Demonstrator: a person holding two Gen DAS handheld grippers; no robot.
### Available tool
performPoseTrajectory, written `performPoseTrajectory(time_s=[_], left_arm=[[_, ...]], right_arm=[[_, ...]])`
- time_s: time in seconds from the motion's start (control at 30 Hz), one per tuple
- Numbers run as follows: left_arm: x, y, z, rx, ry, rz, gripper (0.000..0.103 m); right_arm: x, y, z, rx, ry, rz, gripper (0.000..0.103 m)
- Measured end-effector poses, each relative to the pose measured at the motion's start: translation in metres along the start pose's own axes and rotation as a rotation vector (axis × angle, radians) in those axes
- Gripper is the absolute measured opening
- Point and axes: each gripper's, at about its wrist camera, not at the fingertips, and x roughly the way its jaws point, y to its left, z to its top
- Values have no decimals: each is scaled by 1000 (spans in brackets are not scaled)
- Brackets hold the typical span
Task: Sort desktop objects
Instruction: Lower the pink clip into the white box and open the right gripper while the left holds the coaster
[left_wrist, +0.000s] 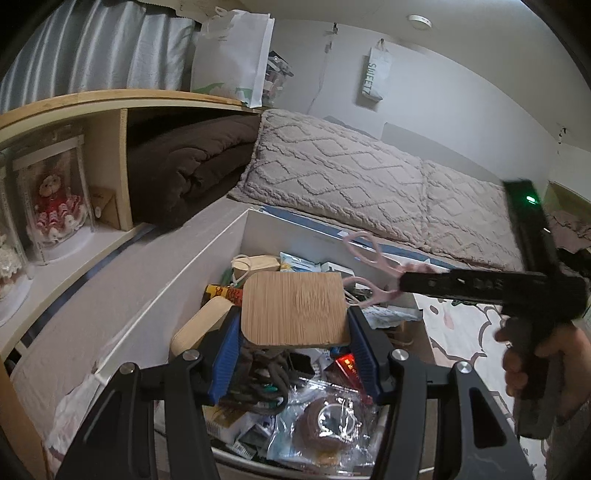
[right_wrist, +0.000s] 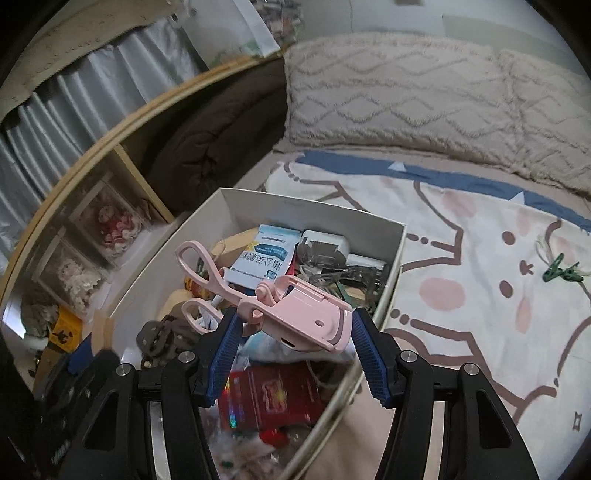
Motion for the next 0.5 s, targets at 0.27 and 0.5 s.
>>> performPoseTrajectory(time_s=[0.27,0.5], left_arm=[[13,2,5,-2,28,-17,56],[19,5,14,9,37,-20,56]], right_arm=[[30,-1,32,20,69,-40,61],[53,-6,37,49,138,-54,61]])
